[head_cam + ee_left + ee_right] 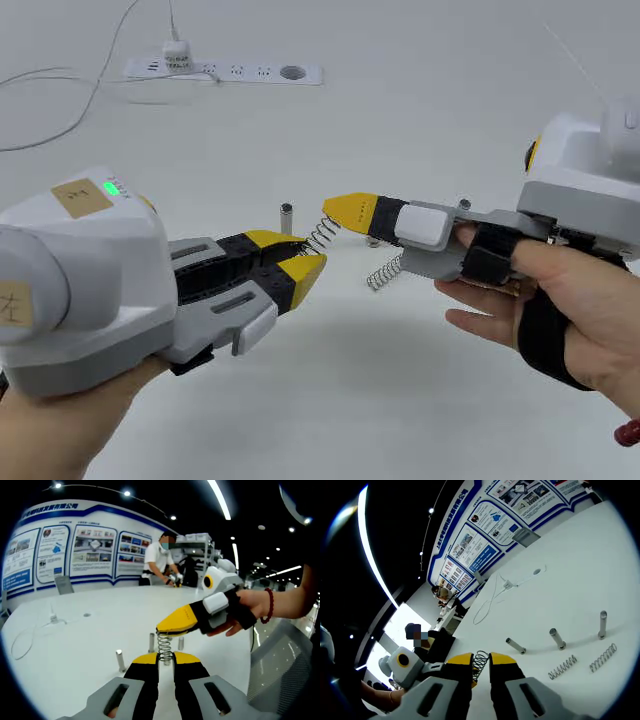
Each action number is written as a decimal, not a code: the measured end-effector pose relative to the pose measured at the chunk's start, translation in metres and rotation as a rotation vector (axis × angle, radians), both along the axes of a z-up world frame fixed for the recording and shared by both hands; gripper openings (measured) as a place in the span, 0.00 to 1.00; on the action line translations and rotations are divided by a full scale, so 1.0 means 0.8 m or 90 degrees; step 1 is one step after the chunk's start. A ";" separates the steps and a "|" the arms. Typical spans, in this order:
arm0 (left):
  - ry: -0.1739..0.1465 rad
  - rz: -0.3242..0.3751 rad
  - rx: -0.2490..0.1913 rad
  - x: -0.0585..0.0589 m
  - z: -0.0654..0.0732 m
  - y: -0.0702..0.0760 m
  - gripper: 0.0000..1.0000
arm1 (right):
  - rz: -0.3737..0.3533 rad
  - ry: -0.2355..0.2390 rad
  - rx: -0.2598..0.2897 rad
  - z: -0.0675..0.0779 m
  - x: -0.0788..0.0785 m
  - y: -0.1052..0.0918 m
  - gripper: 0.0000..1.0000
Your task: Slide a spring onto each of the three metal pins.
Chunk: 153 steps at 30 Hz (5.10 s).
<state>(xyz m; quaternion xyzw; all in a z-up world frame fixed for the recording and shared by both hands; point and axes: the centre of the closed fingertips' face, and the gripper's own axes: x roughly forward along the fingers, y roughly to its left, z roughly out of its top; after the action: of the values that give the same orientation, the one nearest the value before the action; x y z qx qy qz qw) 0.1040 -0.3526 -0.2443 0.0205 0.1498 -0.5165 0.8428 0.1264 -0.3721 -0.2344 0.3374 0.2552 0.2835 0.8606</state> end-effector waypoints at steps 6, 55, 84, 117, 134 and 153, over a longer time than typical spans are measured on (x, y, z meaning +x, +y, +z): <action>0.003 0.006 0.014 0.000 -0.005 0.001 0.10 | 0.017 -0.028 -0.024 0.004 -0.003 0.007 0.11; 0.009 0.066 0.107 0.017 -0.048 0.027 0.58 | 0.037 -0.210 -0.302 -0.001 0.086 0.011 0.11; 0.010 0.061 0.126 0.016 -0.060 0.028 0.76 | 0.070 -0.257 -0.399 -0.028 0.099 0.031 0.11; 0.007 0.062 0.139 0.016 -0.063 0.031 0.73 | 0.086 -0.320 -0.508 -0.046 0.092 0.036 0.12; 0.007 0.061 0.140 0.016 -0.063 0.031 0.73 | 0.092 -0.283 -0.515 -0.071 0.092 0.035 0.12; 0.007 0.058 0.140 0.015 -0.063 0.031 0.73 | 0.109 -0.262 -0.534 -0.088 0.087 0.036 0.12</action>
<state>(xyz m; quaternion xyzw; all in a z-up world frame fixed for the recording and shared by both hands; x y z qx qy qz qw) 0.1163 -0.3275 -0.2950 0.1034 0.2109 -0.4578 0.8575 0.1958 -0.3436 -0.3050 -0.1244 0.1984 0.2868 0.9289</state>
